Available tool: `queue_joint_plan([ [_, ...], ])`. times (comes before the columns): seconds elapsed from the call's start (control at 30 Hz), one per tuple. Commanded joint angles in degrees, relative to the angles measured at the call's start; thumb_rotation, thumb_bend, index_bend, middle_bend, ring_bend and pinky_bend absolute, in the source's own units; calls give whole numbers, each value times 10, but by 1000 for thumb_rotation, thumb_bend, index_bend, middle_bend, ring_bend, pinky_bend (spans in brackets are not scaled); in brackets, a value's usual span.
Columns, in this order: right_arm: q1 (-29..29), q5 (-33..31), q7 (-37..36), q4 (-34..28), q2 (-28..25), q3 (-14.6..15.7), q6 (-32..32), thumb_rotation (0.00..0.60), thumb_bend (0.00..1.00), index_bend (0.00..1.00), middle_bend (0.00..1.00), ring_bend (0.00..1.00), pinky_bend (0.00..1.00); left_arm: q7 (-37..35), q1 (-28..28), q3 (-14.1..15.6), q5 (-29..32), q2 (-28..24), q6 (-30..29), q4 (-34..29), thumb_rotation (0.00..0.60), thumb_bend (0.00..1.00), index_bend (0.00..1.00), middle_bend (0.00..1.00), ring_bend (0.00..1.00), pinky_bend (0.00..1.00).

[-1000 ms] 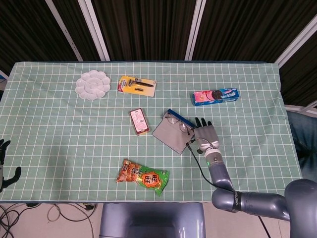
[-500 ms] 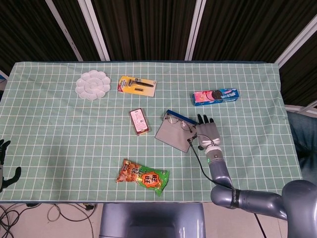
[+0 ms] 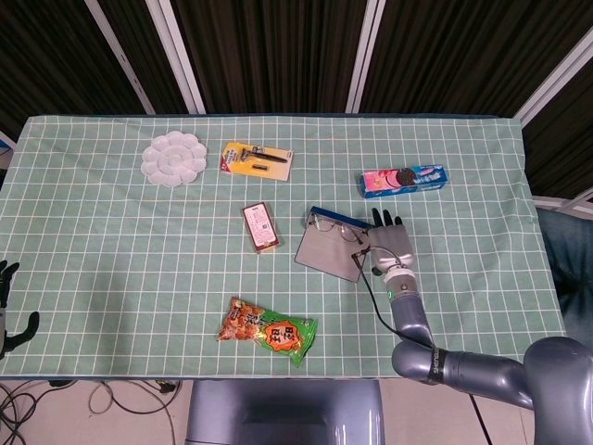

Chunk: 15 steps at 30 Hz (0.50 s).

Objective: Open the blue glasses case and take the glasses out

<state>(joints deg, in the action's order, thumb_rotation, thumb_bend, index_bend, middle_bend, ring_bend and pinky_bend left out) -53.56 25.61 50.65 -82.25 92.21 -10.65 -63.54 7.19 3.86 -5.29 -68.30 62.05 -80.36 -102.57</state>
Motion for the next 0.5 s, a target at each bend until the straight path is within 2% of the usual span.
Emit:
queue_joint_plan([
  [0.03,-1,-4,3,6,3,-3,3,600,242,311,0,0,170,0,0,0,0,0,0,1,600,392,71,0,0,0],
  [0.5,-4,-15,6,26,6,-17,12,600,242,311,0,0,170,1,0,0,1,0,-1,1,600,391,71,0,0,0],
])
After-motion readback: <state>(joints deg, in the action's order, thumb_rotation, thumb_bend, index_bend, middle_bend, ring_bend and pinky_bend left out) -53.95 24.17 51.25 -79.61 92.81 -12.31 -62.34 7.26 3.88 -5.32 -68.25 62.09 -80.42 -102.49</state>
